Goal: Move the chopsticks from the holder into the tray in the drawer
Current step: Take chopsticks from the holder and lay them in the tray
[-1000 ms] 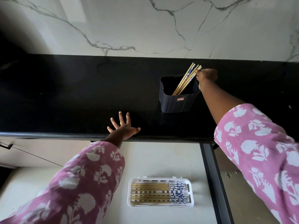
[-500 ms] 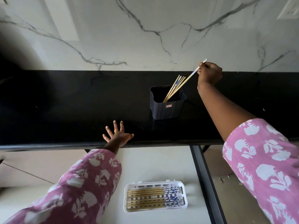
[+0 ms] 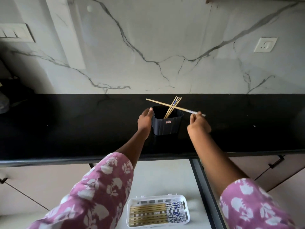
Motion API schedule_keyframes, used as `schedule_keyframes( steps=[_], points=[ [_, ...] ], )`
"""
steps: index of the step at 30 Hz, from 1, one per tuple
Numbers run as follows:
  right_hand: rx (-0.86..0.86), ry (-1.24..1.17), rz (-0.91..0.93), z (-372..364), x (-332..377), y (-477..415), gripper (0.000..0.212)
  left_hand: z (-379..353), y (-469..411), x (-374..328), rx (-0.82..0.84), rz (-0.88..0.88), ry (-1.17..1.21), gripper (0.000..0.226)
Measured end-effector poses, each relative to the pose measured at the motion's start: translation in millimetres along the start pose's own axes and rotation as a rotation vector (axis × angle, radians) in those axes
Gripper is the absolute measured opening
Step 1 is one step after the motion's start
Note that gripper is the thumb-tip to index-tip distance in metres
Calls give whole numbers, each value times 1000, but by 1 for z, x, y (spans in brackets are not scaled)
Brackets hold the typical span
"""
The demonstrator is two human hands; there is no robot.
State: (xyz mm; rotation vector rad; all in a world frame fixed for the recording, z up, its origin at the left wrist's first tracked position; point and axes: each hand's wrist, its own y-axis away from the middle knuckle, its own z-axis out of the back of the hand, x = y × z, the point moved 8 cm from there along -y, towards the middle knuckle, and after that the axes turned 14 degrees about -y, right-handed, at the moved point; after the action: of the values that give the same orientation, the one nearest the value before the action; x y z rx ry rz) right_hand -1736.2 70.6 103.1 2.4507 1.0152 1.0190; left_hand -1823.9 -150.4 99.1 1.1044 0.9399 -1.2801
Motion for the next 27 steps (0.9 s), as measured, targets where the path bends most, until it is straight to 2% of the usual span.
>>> schedule_keyframes(
  steps=[3, 6, 9, 12, 15, 17, 18, 20, 22, 24, 27],
  points=[
    [-105, -154, -267, 34, -32, 6, 18, -2, 6, -24, -17, -110, 142, 47],
    [-147, -171, -420, 59, -54, 18, 6, 0, 16, -42, -49, -192, 247, 33],
    [-25, 28, -421, 65, -58, 23, 40, -2, 24, -56, -36, -264, 285, 20],
    [-68, 33, -518, 77, -67, 28, 14, -4, 30, -62, 2, -280, 268, 18],
    [26, 299, -496, 77, -69, 18, 16, -1, 33, -65, 8, -303, 191, 18],
    [134, 569, -394, 69, -66, 12, 26, 2, 33, -68, 8, -328, 124, 14],
    [196, 718, -280, 62, -60, 10, 28, 3, 33, -69, 11, -340, 87, 15],
    [375, 982, 79, 36, -45, 8, 26, 4, 32, -69, 23, -354, 25, 24],
    [632, 1162, 390, 9, -39, 27, 26, 3, 32, -64, 37, -344, 0, 26],
    [828, 1250, 551, -6, -42, 48, 29, 2, 31, -56, 42, -320, 8, 19],
    [1008, 1358, 666, -14, -57, 64, 25, 0, 29, -40, 50, -284, 11, 11]
  ],
)
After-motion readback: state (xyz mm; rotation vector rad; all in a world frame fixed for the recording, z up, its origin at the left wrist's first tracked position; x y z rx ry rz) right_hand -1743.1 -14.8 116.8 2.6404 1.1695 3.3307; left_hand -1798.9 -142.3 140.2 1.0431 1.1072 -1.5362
